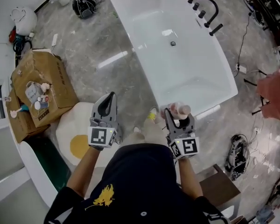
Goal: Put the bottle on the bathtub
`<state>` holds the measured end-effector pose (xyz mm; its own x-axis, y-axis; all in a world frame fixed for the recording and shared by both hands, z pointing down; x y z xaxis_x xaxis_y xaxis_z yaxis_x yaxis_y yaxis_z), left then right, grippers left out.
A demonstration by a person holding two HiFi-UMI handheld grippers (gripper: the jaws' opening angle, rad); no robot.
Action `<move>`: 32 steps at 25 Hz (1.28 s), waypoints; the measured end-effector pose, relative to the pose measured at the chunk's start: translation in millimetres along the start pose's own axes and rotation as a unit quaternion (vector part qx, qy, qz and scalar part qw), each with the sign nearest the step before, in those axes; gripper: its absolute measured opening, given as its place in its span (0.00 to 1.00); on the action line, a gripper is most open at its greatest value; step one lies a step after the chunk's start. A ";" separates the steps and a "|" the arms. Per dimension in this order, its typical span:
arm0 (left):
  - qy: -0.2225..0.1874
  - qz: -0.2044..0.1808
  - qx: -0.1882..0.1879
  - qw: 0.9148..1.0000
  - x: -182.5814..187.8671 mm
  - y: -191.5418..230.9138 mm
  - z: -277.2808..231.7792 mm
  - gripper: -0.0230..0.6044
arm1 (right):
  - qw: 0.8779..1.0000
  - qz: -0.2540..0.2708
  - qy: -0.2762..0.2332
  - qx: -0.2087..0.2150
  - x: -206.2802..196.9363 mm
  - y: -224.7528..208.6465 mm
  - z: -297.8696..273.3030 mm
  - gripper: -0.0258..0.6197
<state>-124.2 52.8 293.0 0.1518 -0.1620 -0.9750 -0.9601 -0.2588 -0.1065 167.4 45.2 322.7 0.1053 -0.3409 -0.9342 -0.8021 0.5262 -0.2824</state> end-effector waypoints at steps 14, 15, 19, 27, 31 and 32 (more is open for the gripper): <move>0.014 0.003 -0.005 1.000 -86.5 19.2 -124.6 0.06 | 0.998 0.018 0.055 0.015 -62.9 -45.8 -129.5 0.37; 0.013 0.006 -0.007 1.000 -94.2 25.0 -131.1 0.06 | 0.998 0.029 0.051 0.010 -66.7 -44.8 -138.8 0.37; -0.002 0.020 -0.011 1.000 -127.5 45.1 -163.2 0.06 | 0.998 0.056 0.034 0.003 -83.1 -37.7 -177.9 0.37; 0.030 -0.080 -0.094 0.992 -210.4 60.1 -215.8 0.06 | 0.997 0.074 0.004 -0.006 -138.3 -42.7 -255.1 0.37; 0.027 -0.048 -0.093 0.994 -251.0 66.5 -224.4 0.06 | 0.996 0.084 -0.002 -0.012 -172.9 -47.6 -282.9 0.37; 0.026 -0.048 -0.094 0.994 -259.0 68.0 -227.8 0.06 | 0.996 0.087 -0.002 -0.013 -181.0 -50.5 -289.9 0.37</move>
<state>-175.2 -139.7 582.7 0.2574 -0.1751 -0.9503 -0.8806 -0.4475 -0.1561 18.4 -145.5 569.2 -0.0340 -0.2441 -0.9692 -0.8237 0.5560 -0.1111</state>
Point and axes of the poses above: the fingertips, and each gripper's own axes: z backward along the fingers, y to its left, x out of its top, the point moved 8 cm from there along z, backward along the fingers, and after that the axes turned 3 degrees about -z, right-handed, at the moved point
